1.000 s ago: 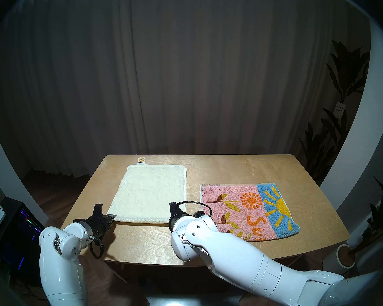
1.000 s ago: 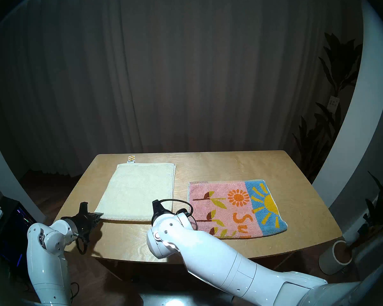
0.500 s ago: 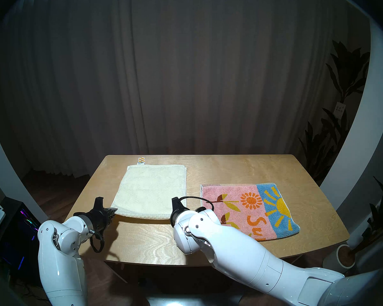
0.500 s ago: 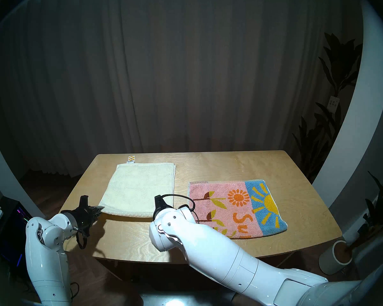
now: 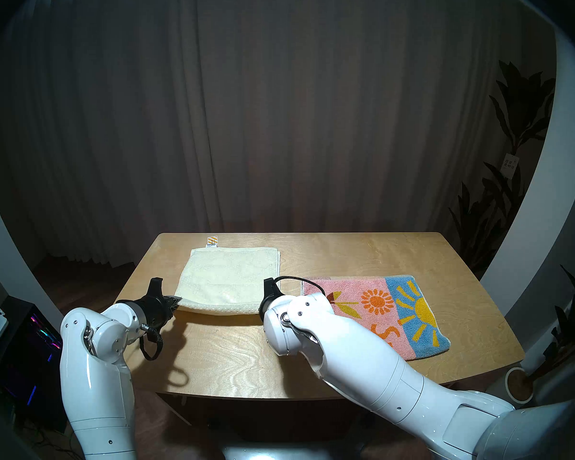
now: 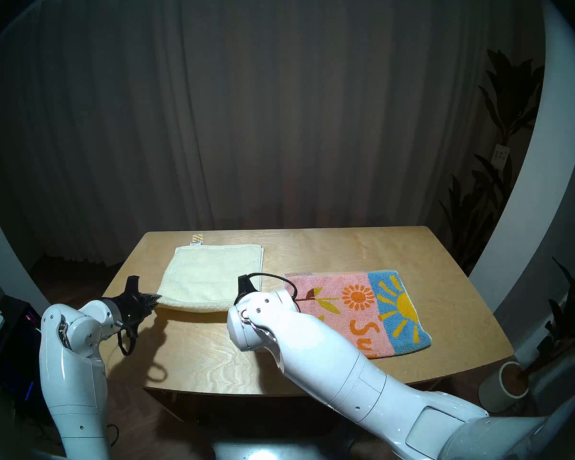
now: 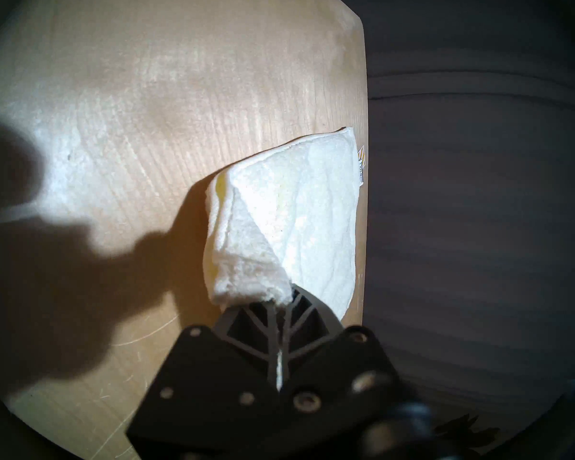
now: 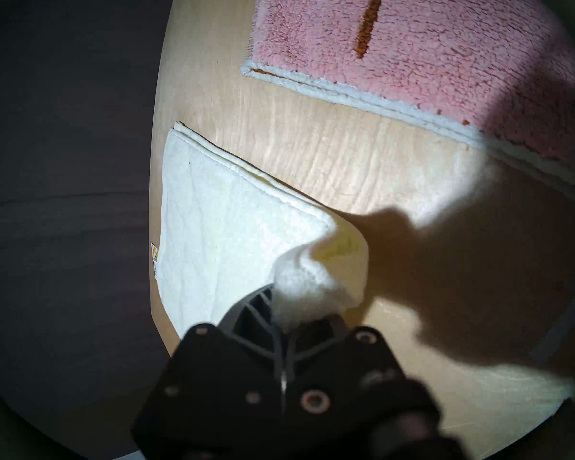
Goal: Fold each towel twice and stack them on table
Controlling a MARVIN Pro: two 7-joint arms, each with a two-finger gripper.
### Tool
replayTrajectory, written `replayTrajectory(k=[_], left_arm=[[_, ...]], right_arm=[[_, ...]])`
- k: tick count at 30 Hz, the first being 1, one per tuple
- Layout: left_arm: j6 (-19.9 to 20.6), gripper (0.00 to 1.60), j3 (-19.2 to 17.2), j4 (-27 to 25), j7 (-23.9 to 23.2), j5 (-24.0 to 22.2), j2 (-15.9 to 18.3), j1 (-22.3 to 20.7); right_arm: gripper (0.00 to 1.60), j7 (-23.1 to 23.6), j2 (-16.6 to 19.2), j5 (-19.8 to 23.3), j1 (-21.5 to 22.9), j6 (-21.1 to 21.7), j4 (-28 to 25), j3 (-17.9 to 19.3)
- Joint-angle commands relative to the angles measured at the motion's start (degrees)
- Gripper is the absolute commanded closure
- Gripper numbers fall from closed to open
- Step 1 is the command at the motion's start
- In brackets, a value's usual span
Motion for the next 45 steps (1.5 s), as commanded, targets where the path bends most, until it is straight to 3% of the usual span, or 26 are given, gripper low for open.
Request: replayTrajectory(k=[1, 27, 45], left_arm=[[-2.2, 1.6, 0.9, 1.3, 0.8, 1.3, 1.2, -6.0], [-4.7, 1.6, 5.3, 12.9, -1.3, 6.6, 5.4, -18.2], [-7.6, 1.6, 9.9, 25.0, -6.1, 10.4, 8.7, -27.1]], right_arm=[[1.6, 0.7, -2.2, 1.2, 3.6, 1.0, 1.8, 1.9], [1.6, 4.8, -8.1, 4.2, 12.0, 4.5, 14.6, 4.8], [1.6, 10.2, -13.6, 4.6, 19.7, 7.9, 30.6, 6.0]])
